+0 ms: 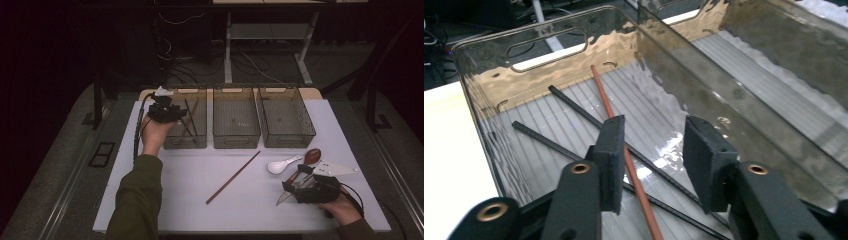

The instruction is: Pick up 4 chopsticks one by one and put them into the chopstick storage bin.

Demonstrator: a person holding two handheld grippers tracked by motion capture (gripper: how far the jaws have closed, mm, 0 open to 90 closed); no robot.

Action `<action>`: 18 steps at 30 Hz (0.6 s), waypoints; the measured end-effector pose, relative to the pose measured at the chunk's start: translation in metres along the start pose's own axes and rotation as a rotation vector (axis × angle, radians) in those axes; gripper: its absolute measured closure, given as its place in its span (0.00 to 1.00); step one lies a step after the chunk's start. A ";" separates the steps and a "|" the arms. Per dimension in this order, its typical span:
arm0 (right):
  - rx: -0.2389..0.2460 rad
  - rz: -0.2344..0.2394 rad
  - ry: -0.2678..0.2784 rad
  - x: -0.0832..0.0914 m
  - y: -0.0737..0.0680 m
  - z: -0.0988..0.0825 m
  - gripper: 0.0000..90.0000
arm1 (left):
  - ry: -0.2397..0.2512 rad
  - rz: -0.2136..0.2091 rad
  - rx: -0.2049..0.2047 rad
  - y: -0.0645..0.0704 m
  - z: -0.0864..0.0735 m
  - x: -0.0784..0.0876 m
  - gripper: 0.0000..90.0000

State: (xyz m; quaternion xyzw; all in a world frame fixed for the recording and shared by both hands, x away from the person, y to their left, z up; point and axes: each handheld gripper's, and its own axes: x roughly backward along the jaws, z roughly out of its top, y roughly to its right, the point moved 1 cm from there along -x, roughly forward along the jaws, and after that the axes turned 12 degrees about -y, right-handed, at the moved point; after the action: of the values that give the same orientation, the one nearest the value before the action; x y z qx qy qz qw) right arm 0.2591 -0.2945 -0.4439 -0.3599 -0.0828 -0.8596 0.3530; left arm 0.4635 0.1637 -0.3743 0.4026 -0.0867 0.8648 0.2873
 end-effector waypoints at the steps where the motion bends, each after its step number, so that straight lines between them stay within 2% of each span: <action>1: -0.001 0.000 0.001 0.000 0.000 0.000 0.12 | 0.001 -0.009 -0.001 0.001 0.000 0.002 0.62; 10: 0.000 0.001 0.001 0.000 0.000 0.000 0.12 | 0.006 -0.060 -0.041 0.020 -0.003 0.020 0.51; 18: 0.009 0.007 0.002 -0.001 -0.002 0.000 0.12 | 0.030 -0.102 -0.083 0.040 -0.015 0.034 0.44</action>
State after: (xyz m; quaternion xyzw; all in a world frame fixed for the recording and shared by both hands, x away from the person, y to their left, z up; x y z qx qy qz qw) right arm 0.2585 -0.2928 -0.4438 -0.3575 -0.0851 -0.8585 0.3576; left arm 0.4138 0.1509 -0.3561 0.3812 -0.0975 0.8506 0.3488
